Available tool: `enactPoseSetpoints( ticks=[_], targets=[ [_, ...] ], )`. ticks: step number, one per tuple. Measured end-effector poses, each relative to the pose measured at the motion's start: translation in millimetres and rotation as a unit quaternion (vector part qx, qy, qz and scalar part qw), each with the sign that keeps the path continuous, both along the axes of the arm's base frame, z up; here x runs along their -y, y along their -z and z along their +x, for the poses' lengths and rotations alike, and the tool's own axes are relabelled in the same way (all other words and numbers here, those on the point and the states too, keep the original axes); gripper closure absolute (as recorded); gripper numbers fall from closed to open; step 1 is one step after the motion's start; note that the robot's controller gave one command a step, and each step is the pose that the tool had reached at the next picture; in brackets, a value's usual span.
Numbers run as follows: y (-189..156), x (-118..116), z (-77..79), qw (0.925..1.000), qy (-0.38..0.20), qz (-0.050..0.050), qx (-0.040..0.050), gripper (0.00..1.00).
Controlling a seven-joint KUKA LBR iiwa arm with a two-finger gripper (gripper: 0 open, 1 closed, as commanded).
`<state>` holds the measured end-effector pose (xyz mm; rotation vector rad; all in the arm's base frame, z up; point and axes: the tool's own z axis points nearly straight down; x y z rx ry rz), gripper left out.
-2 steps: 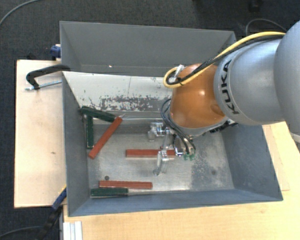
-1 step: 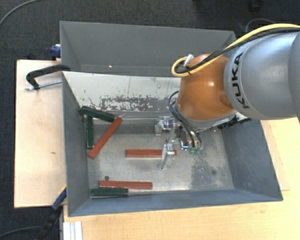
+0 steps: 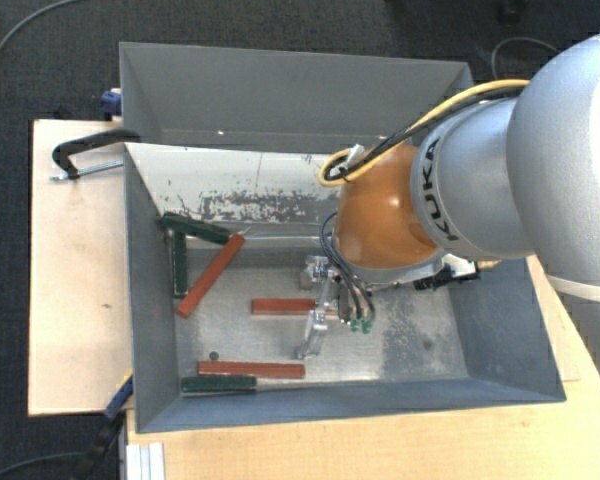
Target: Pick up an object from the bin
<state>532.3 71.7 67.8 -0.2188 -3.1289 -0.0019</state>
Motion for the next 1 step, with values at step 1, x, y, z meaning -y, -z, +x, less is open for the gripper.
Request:
enactPoseSetpoints(
  ticks=[1],
  targets=[
    [-0.5, -1.2, 0.4, 1.0, 0.0, 0.0, 0.0021, 0.0]
  ],
)
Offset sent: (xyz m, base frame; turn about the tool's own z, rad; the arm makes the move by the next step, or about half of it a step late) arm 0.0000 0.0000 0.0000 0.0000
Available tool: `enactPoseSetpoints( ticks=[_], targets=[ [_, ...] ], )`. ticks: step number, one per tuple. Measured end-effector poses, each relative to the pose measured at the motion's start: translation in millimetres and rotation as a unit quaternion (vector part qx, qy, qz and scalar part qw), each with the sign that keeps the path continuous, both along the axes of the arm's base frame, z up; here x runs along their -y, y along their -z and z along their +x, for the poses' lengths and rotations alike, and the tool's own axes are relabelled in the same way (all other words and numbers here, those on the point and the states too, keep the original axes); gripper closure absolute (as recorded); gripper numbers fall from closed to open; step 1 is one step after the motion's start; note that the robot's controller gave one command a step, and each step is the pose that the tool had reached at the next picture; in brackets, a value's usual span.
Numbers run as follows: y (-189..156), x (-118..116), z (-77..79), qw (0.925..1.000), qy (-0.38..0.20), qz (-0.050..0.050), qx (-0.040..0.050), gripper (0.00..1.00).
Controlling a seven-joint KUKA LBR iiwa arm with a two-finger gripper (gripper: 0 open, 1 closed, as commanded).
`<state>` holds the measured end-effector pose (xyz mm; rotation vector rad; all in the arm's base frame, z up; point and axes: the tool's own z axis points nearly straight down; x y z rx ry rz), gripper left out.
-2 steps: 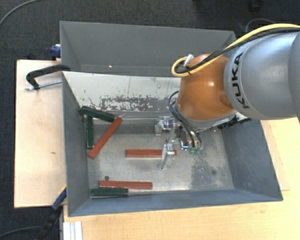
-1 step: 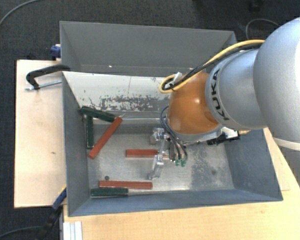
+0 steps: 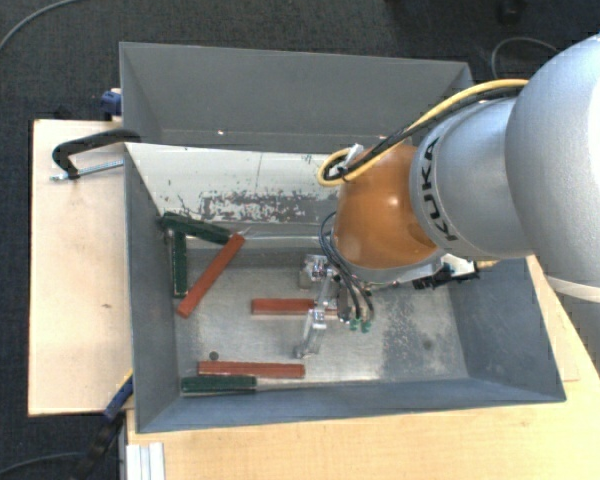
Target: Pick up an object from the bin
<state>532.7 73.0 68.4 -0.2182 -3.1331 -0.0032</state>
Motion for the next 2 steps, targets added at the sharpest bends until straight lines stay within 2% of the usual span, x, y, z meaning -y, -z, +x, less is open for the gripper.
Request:
enactPoseSetpoints(
  ticks=[1, 2],
  targets=[
    [0, 0, 0.0, 1.0, 0.0, 0.0, 0.0001, 1.0],
    [-58, -1, 2.2, 1.0, -0.001, 0.001, 0.0053, 1.0]
  ],
)
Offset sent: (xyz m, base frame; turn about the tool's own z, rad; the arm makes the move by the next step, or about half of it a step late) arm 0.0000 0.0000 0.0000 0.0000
